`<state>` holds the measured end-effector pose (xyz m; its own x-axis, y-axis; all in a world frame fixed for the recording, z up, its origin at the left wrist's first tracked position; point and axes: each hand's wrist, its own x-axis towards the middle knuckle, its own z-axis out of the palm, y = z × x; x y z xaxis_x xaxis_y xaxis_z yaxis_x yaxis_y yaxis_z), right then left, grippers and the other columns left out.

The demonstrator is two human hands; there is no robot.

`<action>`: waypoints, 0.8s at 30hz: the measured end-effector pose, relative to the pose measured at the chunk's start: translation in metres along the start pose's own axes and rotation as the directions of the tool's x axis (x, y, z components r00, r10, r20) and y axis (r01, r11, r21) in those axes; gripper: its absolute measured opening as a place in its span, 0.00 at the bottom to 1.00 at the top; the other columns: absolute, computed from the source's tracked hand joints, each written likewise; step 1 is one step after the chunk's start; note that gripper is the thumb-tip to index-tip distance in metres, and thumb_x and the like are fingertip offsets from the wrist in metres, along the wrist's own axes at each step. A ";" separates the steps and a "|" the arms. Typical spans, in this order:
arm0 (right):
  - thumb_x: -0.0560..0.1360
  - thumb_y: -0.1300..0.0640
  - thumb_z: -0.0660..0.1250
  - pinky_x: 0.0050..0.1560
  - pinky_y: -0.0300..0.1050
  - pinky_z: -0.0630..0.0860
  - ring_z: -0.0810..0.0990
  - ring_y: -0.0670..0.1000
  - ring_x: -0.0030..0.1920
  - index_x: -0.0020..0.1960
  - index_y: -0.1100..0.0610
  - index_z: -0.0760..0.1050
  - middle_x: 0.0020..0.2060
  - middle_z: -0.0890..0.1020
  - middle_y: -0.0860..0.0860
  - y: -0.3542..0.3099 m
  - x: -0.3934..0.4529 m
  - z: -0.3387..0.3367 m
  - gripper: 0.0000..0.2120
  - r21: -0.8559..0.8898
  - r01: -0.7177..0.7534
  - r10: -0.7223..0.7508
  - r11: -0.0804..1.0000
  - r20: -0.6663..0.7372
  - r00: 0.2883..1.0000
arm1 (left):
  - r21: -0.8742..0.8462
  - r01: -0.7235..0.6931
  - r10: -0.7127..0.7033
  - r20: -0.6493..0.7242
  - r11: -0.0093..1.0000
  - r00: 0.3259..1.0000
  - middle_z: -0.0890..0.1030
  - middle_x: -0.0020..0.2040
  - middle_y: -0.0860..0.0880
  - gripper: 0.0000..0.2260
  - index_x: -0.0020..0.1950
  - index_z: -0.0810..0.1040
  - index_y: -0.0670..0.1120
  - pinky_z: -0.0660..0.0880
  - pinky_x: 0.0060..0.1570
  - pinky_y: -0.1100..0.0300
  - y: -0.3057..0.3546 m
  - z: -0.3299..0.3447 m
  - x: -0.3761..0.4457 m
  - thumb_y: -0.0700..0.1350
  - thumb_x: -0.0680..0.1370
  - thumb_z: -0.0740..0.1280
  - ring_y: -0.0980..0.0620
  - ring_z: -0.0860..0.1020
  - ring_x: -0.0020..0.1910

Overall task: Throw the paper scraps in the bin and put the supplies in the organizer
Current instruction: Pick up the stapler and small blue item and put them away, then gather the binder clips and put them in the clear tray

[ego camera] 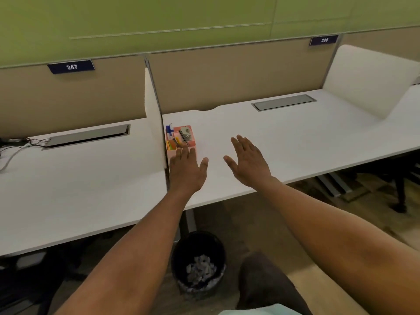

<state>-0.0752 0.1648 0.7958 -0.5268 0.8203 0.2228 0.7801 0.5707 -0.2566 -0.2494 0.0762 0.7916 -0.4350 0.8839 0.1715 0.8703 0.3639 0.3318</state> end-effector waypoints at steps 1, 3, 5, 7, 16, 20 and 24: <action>0.80 0.36 0.47 0.76 0.50 0.48 0.47 0.51 0.78 0.79 0.50 0.45 0.79 0.49 0.49 0.003 -0.010 -0.005 0.32 -0.001 -0.013 0.013 1.000 -0.014 1.000 | -0.005 -0.006 0.006 -0.013 1.000 1.000 0.52 0.80 0.47 0.29 0.78 0.54 0.47 0.47 0.76 0.48 0.006 -0.003 -0.006 0.61 0.81 0.50 0.45 0.49 0.79; 0.80 0.36 0.48 0.76 0.51 0.50 0.49 0.52 0.78 0.78 0.49 0.45 0.79 0.50 0.49 0.010 -0.029 -0.011 0.32 -0.003 -0.038 0.037 0.999 -0.038 0.999 | -0.022 -0.008 0.007 -0.042 1.000 0.999 0.57 0.79 0.46 0.27 0.77 0.59 0.47 0.49 0.76 0.48 0.017 -0.004 -0.020 0.59 0.82 0.53 0.45 0.53 0.78; 0.79 0.36 0.49 0.75 0.51 0.51 0.51 0.52 0.78 0.78 0.48 0.45 0.79 0.51 0.49 0.018 -0.048 -0.012 0.33 0.001 -0.059 0.059 0.998 -0.030 0.998 | -0.054 -0.024 0.021 -0.056 0.998 0.998 0.61 0.77 0.46 0.25 0.75 0.63 0.46 0.51 0.76 0.48 0.025 0.002 -0.035 0.57 0.82 0.56 0.45 0.57 0.77; 0.79 0.36 0.49 0.76 0.52 0.52 0.52 0.52 0.78 0.78 0.48 0.45 0.79 0.51 0.50 0.028 -0.066 -0.009 0.33 0.006 -0.077 0.077 0.997 -0.006 0.997 | -0.107 -0.045 0.040 -0.053 0.993 0.998 0.64 0.76 0.46 0.23 0.73 0.66 0.46 0.54 0.76 0.47 0.030 0.012 -0.049 0.55 0.82 0.57 0.45 0.59 0.76; 0.79 0.36 0.50 0.75 0.55 0.59 0.57 0.54 0.76 0.77 0.51 0.52 0.76 0.59 0.53 0.082 -0.149 0.035 0.31 0.062 -0.152 0.146 0.986 0.088 0.985 | -0.218 -0.040 0.042 0.003 0.975 0.999 0.77 0.65 0.47 0.16 0.64 0.76 0.45 0.68 0.67 0.52 0.055 0.076 -0.120 0.49 0.80 0.61 0.49 0.72 0.66; 0.79 0.38 0.51 0.74 0.53 0.61 0.59 0.53 0.75 0.76 0.51 0.56 0.75 0.61 0.53 0.125 -0.192 0.069 0.29 0.117 -0.240 0.217 0.964 0.176 0.960 | -0.242 0.015 0.004 0.077 0.970 0.997 0.79 0.59 0.49 0.12 0.59 0.78 0.45 0.70 0.62 0.55 0.067 0.126 -0.159 0.47 0.80 0.62 0.50 0.74 0.60; 0.81 0.40 0.51 0.73 0.51 0.62 0.61 0.53 0.74 0.76 0.54 0.58 0.74 0.64 0.54 0.176 -0.240 0.114 0.28 0.136 -0.334 0.290 0.933 0.266 0.919 | -0.210 0.077 -0.034 0.200 0.975 0.979 0.81 0.54 0.47 0.09 0.55 0.80 0.44 0.72 0.56 0.54 0.082 0.195 -0.206 0.45 0.79 0.63 0.48 0.76 0.55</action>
<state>0.1506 0.0727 0.5901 -0.3479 0.9298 -0.1202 0.8575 0.2637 -0.4418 -0.0433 -0.0191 0.6021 -0.4095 0.9118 -0.0291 0.7665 0.3612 0.5311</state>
